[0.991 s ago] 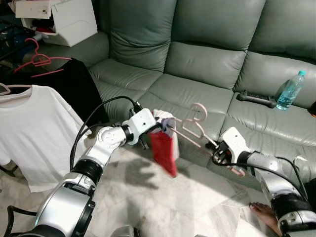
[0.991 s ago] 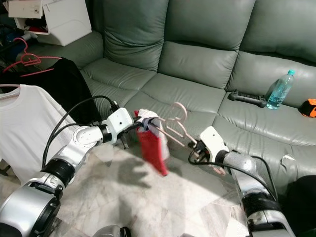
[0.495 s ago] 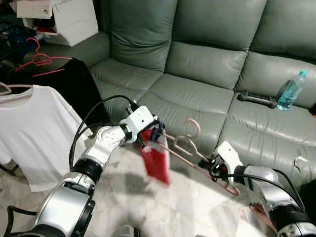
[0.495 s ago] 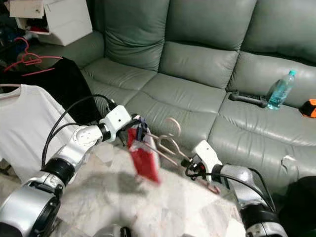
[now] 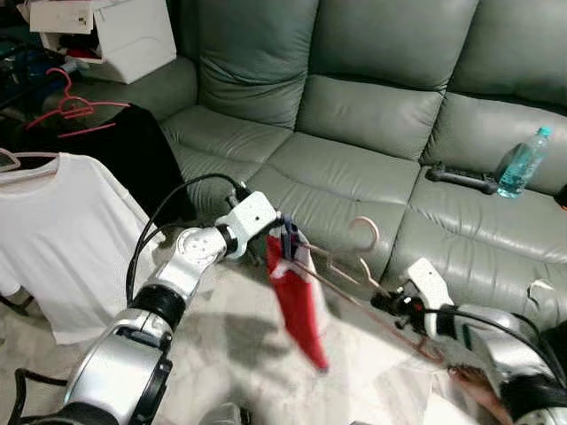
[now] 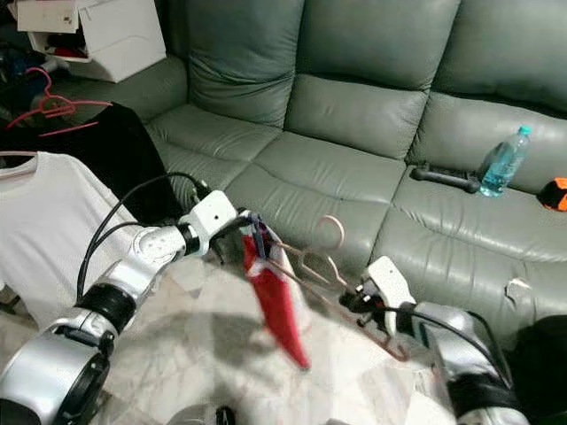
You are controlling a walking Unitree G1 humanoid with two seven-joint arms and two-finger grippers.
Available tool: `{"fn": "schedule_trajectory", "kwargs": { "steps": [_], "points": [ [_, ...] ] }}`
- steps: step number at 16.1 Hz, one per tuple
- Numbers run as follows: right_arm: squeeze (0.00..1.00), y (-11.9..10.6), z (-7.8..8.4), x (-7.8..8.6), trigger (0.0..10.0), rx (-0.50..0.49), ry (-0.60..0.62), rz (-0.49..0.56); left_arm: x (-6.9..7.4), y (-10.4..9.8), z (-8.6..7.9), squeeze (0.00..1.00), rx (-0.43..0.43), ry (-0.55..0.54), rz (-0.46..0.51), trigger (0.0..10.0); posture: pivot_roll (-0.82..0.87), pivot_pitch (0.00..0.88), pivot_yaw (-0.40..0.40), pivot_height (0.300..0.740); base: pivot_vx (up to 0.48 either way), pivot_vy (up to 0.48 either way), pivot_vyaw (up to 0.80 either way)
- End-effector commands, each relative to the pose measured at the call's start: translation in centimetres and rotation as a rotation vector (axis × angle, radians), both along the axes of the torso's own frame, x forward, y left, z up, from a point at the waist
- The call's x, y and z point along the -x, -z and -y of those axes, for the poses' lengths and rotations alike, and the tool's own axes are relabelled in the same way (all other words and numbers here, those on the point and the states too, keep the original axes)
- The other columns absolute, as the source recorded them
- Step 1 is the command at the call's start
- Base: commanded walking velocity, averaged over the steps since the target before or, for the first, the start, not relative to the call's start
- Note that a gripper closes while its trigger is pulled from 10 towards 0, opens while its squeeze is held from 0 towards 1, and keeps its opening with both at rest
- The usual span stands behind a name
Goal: Hang hanger
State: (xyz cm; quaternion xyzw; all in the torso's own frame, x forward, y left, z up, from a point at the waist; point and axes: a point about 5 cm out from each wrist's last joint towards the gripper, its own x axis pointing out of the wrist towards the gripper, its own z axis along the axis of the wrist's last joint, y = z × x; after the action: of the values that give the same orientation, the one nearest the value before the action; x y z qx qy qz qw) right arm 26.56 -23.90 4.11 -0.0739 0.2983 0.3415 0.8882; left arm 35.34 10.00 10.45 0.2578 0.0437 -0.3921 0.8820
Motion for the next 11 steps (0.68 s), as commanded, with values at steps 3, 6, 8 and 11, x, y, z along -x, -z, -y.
{"fn": "schedule_trajectory", "kwargs": {
  "steps": [3,6,8,11],
  "points": [
    [0.00,-1.3,-0.7,-1.9,10.0,0.069,-0.055,0.106,0.4,0.7,0.0,0.00,-0.077,0.084,-0.089,10.0,-0.12,0.006,0.097,0.740,0.000,0.000,0.00],
    [0.00,-2.1,-5.0,-3.6,10.0,0.057,-0.195,0.154,1.7,1.5,0.8,0.00,-0.086,0.227,-0.165,10.0,-0.10,0.002,0.095,0.740,0.000,0.000,0.00],
    [0.00,-2.0,-6.0,-3.9,10.0,0.059,-0.235,0.140,2.5,1.0,1.6,0.00,-0.053,0.320,-0.129,10.0,-0.09,0.003,0.089,0.740,0.000,0.000,0.00],
    [0.00,-0.8,-5.3,-3.3,10.0,0.105,-0.258,0.058,3.7,0.9,2.3,0.00,-0.105,0.451,-0.051,10.0,-0.09,0.004,0.083,0.740,0.000,0.000,0.00]
  ]
}}
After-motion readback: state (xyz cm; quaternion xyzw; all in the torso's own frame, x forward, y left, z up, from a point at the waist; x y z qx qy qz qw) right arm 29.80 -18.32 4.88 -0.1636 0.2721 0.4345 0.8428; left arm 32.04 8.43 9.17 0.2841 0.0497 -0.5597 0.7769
